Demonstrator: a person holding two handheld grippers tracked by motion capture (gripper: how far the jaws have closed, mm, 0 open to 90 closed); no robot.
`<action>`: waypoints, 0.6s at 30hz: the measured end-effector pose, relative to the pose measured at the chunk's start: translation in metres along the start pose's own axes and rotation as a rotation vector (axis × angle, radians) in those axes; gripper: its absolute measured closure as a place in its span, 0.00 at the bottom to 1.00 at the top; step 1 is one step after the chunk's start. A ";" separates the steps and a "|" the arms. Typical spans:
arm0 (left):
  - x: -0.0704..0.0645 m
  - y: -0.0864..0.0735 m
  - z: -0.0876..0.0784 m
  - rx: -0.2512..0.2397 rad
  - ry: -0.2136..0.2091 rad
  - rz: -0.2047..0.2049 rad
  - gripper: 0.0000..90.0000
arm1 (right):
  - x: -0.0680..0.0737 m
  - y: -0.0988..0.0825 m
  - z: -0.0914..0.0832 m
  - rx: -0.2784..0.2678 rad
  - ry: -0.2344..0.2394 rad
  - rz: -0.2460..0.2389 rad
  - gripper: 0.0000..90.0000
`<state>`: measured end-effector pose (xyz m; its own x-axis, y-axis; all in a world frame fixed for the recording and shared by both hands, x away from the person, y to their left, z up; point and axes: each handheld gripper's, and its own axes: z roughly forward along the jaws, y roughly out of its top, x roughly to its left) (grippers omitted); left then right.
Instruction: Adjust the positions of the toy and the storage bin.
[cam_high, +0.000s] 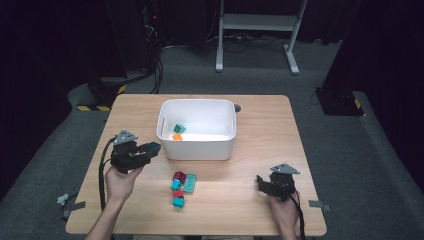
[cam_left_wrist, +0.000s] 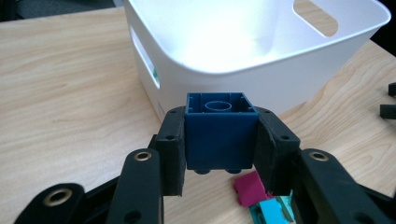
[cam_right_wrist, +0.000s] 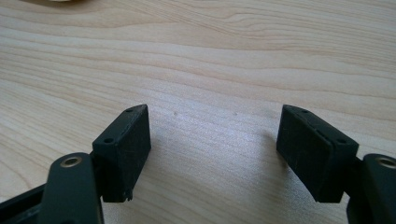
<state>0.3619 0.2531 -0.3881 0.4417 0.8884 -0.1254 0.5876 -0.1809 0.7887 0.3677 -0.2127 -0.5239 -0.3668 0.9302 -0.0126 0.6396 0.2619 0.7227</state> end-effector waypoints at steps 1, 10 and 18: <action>0.000 0.000 0.000 0.000 0.000 0.000 0.65 | 0.000 0.000 0.000 0.000 0.000 0.000 0.29; 0.008 0.024 -0.005 -0.007 -0.033 -0.002 0.65 | 0.000 0.000 0.000 0.000 0.000 0.000 0.29; 0.016 0.044 -0.005 -0.010 -0.056 -0.014 0.65 | 0.000 0.000 0.000 0.000 0.000 0.001 0.29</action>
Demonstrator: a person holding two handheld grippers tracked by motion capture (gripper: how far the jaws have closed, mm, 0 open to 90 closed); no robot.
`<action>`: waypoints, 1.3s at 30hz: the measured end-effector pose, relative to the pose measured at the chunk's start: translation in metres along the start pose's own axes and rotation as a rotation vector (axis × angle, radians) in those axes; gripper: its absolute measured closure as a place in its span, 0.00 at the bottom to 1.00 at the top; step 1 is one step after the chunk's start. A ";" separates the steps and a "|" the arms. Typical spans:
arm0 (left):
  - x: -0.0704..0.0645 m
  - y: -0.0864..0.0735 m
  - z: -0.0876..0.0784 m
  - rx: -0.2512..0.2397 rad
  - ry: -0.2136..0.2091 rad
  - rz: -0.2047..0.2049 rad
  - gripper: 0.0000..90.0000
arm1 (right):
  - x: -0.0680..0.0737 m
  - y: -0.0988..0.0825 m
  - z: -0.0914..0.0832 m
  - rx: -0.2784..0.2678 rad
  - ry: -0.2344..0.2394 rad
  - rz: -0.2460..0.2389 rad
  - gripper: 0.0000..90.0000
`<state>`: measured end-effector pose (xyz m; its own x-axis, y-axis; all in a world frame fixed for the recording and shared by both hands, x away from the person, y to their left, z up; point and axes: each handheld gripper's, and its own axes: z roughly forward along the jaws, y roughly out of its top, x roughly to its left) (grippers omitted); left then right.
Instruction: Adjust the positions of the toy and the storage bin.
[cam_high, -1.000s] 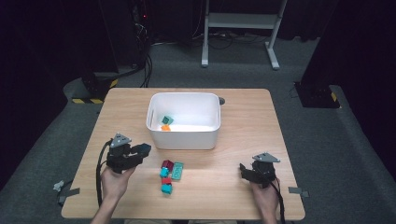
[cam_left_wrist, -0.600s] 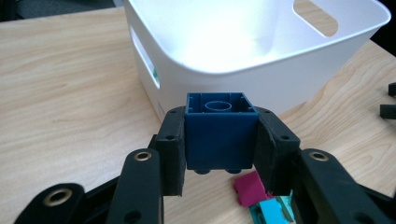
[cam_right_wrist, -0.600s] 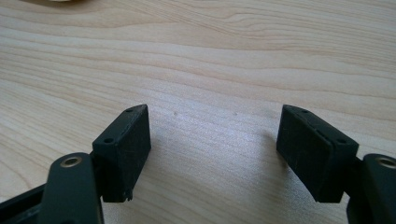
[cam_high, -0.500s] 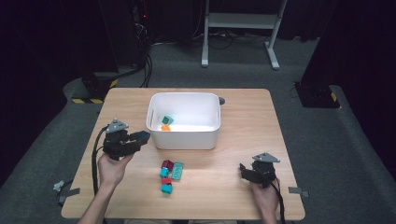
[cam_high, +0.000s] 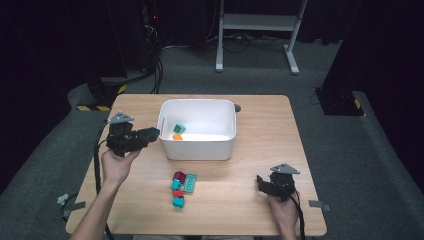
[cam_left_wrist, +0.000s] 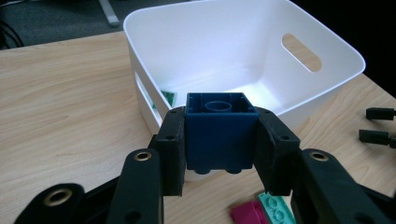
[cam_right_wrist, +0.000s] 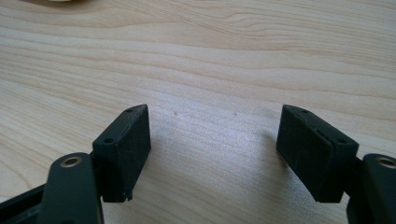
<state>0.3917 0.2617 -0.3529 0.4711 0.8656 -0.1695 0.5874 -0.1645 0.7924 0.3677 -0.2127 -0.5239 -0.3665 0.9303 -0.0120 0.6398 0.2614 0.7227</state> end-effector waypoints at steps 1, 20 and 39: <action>0.000 0.002 0.000 0.000 -0.003 0.000 0.65 | 0.000 0.000 0.000 0.000 0.000 0.000 0.29; 0.000 0.035 0.016 0.030 -0.017 0.029 0.65 | 0.000 0.000 0.000 0.000 0.000 -0.001 0.29; -0.002 0.051 0.049 0.100 -0.002 0.064 0.65 | 0.000 0.000 0.000 0.000 0.001 0.000 0.29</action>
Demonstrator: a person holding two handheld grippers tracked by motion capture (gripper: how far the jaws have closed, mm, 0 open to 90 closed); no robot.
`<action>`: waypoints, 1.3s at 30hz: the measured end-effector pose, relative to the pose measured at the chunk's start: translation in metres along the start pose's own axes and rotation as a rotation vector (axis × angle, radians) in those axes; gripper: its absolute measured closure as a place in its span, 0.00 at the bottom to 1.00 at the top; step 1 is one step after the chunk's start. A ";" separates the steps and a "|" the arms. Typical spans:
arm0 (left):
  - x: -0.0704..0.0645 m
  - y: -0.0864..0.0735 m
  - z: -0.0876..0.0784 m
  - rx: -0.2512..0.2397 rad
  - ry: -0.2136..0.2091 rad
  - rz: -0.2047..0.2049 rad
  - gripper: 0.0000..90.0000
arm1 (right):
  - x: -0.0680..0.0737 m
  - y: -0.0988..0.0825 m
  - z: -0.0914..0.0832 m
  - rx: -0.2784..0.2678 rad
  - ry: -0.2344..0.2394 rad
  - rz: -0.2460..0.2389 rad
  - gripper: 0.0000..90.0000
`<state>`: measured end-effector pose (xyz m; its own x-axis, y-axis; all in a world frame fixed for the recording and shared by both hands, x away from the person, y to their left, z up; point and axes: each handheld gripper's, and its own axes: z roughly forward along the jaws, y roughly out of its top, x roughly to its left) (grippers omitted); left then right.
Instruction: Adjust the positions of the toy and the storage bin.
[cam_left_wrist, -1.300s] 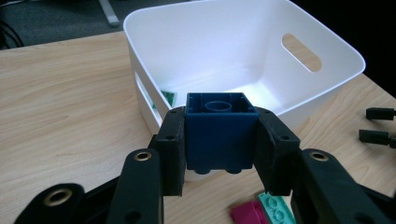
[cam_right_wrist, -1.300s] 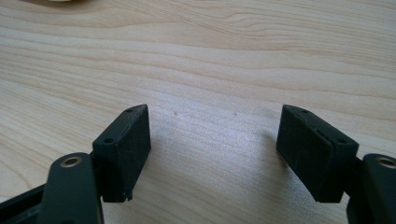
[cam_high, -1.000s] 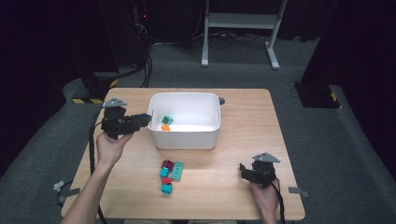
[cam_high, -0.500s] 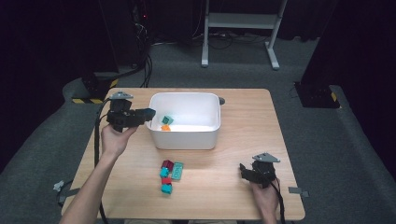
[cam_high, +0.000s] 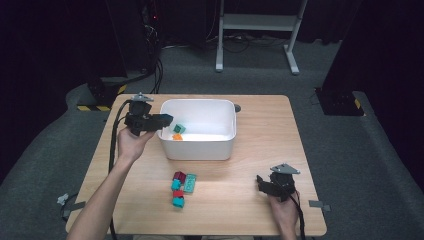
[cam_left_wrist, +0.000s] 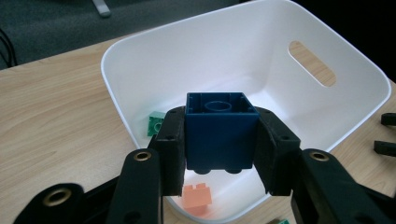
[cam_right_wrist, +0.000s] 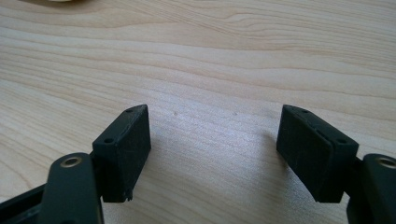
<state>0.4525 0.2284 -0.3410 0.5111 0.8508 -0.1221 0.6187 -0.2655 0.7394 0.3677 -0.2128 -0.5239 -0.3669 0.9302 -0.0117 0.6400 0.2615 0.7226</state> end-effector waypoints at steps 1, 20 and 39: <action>0.000 0.001 0.002 0.004 0.003 0.003 0.65 | 0.000 0.000 0.000 0.000 0.000 0.000 0.29; -0.004 0.009 0.029 0.048 0.022 0.013 0.64 | 0.000 0.000 0.000 0.000 0.000 0.000 0.29; -0.005 0.009 0.040 0.068 0.036 0.033 0.63 | 0.000 0.000 0.000 0.000 0.001 0.000 0.29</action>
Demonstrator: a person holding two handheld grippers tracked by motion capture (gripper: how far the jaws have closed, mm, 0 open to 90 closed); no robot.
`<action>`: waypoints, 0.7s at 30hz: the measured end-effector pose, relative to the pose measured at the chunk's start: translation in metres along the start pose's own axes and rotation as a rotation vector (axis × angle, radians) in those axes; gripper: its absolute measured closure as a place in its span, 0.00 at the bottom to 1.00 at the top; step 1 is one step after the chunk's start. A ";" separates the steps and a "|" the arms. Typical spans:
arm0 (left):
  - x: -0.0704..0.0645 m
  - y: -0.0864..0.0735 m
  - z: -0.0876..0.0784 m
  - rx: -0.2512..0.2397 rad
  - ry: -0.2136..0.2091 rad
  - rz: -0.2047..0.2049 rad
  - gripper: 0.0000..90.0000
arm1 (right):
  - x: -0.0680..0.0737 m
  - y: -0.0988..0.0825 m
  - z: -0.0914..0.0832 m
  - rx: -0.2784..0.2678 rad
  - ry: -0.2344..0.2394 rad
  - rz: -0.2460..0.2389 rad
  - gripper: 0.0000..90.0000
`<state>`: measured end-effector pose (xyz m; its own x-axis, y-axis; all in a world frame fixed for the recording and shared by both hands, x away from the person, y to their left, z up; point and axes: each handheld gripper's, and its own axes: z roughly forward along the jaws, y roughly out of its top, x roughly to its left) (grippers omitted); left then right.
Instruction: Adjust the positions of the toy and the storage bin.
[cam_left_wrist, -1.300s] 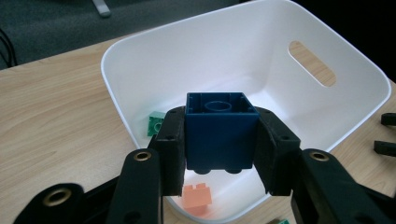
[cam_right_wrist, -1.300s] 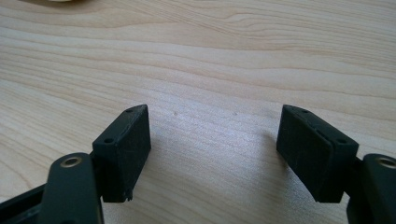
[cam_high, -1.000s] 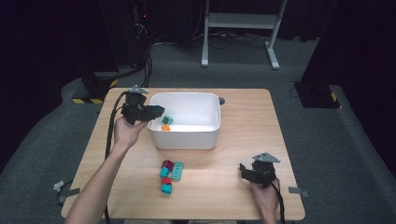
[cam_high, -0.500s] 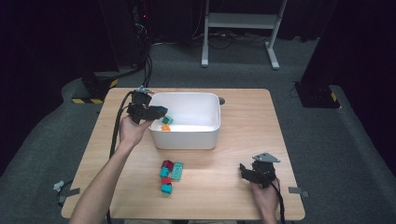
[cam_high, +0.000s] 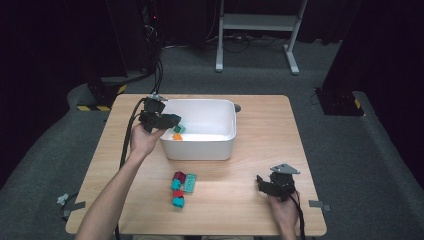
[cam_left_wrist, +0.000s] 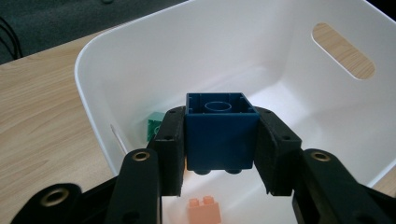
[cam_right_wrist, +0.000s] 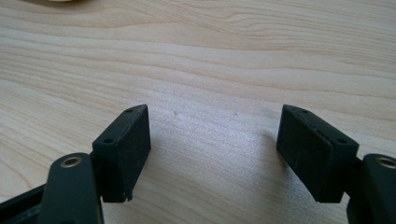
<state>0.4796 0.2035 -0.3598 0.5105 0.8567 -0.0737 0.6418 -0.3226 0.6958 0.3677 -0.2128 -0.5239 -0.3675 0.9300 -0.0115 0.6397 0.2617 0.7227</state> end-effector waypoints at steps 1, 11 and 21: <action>0.000 0.000 0.000 0.000 -0.001 -0.002 0.63 | 0.000 0.000 0.000 0.000 0.000 0.000 0.29; 0.002 -0.002 -0.006 -0.018 -0.002 -0.006 0.51 | 0.000 0.000 0.000 0.000 0.001 0.001 0.29; 0.005 -0.010 -0.029 -0.058 0.016 -0.039 0.39 | 0.000 0.000 0.000 -0.001 0.001 -0.001 0.29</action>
<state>0.4595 0.2227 -0.3466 0.4767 0.8744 -0.0906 0.6264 -0.2655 0.7329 0.3678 -0.2130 -0.5239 -0.3691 0.9293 -0.0115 0.6387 0.2627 0.7232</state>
